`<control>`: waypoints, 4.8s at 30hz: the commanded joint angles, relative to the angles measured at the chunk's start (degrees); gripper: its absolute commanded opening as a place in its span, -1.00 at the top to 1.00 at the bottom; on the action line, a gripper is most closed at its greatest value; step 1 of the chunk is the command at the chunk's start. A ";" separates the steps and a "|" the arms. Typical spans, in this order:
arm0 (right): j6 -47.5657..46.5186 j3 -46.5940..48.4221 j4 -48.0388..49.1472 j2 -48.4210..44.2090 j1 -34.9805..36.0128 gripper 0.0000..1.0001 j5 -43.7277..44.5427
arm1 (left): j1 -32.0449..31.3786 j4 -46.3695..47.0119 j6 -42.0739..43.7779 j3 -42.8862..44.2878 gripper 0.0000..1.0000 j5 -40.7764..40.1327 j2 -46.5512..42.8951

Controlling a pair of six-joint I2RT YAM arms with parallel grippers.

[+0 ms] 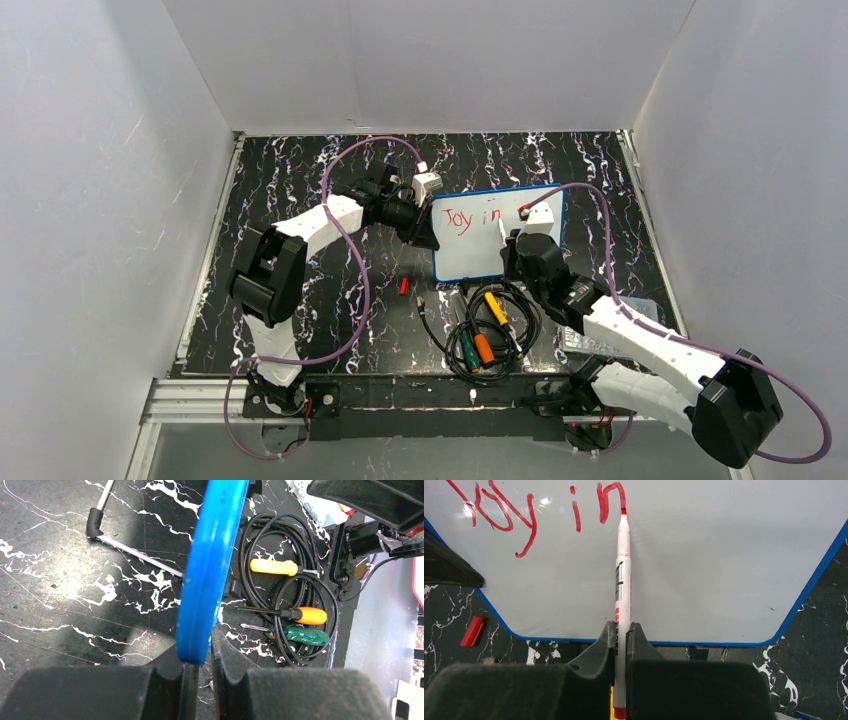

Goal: Write a sentence on the whiteboard

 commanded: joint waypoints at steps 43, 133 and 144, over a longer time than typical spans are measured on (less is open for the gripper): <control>-5.87 2.65 -1.71 -4.50 -6.43 0.97 1.80 | -0.11 -2.19 2.05 1.48 1.00 -1.14 -2.94; -10.40 3.86 1.81 -3.10 -12.89 0.97 -4.68 | -0.11 -2.54 2.38 1.69 1.00 -1.31 -3.20; -5.86 1.13 -3.66 -4.22 -12.89 0.97 -7.95 | -0.11 -2.62 2.31 1.73 1.00 -1.23 -3.21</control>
